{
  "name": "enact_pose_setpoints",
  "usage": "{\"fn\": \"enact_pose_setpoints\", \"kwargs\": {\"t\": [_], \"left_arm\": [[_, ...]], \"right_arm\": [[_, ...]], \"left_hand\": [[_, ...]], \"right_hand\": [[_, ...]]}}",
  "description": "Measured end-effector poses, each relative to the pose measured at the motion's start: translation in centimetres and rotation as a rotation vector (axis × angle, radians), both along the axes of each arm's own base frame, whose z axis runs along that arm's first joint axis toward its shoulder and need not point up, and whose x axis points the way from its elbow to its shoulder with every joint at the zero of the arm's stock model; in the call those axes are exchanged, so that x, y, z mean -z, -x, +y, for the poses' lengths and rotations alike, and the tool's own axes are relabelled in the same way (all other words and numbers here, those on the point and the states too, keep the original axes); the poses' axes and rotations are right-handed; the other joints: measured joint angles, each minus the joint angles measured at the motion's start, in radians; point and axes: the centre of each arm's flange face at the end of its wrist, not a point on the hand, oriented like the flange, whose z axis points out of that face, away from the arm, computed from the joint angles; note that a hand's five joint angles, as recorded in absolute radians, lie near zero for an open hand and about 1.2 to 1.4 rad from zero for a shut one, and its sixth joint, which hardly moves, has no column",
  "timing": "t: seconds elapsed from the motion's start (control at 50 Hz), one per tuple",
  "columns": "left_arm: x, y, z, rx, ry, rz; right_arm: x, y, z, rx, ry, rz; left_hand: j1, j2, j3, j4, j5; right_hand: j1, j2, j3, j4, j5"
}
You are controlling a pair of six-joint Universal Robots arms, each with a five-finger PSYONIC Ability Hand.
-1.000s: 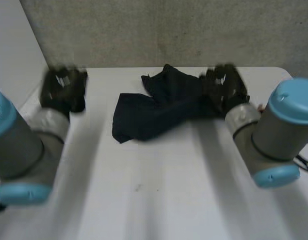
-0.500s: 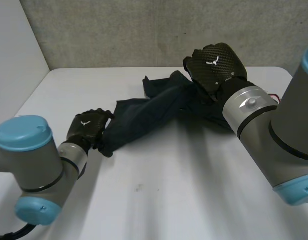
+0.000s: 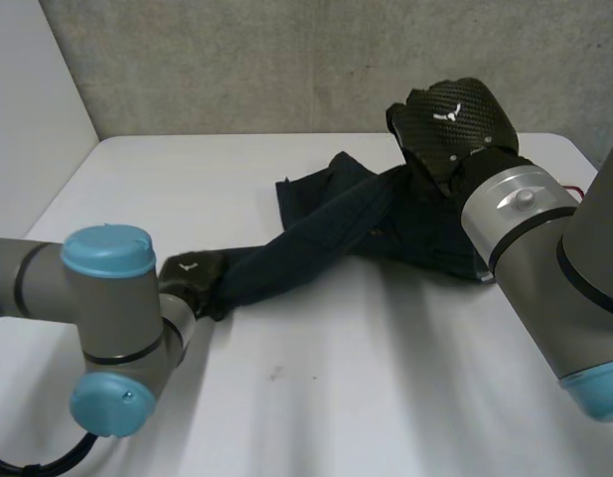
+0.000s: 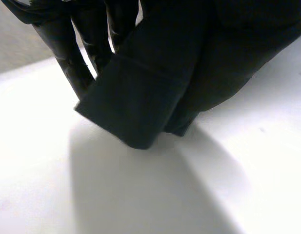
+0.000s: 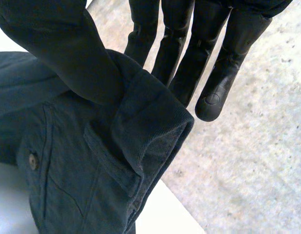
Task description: Fold the shorts.
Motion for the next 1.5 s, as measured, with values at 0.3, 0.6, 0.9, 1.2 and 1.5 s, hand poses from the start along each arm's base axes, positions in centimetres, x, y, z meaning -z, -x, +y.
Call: {"fn": "enact_pose_setpoints", "kwargs": {"t": [0.3, 0.6, 0.9, 1.2, 1.5], "left_arm": [[-10.7, -4.1, 7.0, 0.073, 0.245, -0.058], [-9.4, -7.9, 16.0, 0.26, 0.065, -0.394], [-11.9, -6.9, 18.4, 0.416, 0.024, -0.369], [-7.9, -1.3, 4.6, 0.297, 0.114, -0.345], [-1.9, 1.6, -6.1, 0.072, 0.094, -0.46]], "right_arm": [[3.4, 3.0, 4.6, -0.025, -0.208, 0.212], [6.6, 7.3, 10.7, -0.099, -0.384, 0.528], [7.2, 9.4, 10.1, -0.111, -0.481, 0.582], [10.1, 5.8, -0.3, -0.026, -0.36, 0.333], [16.3, 2.1, -9.8, 0.06, -0.17, 0.291]], "left_hand": [[0.029, 0.109, 0.103, 0.114, 0.074], [0.029, 0.11, 0.103, 0.118, 0.074], [0.029, 0.112, 0.113, 0.119, 0.074], [0.029, 0.112, 0.113, 0.119, 0.074], [0.026, 0.045, 0.059, 0.054, 0.068]], "right_hand": [[0.0, 0.0, 0.0, 0.0, 0.0], [0.0, 0.0, 0.0, 0.0, 0.0], [0.0, 0.0, 0.0, 0.0, 0.0], [0.0, 0.0, 0.0, 0.0, 0.005], [0.0, 0.0, 0.0, 0.0, 0.005]]}}
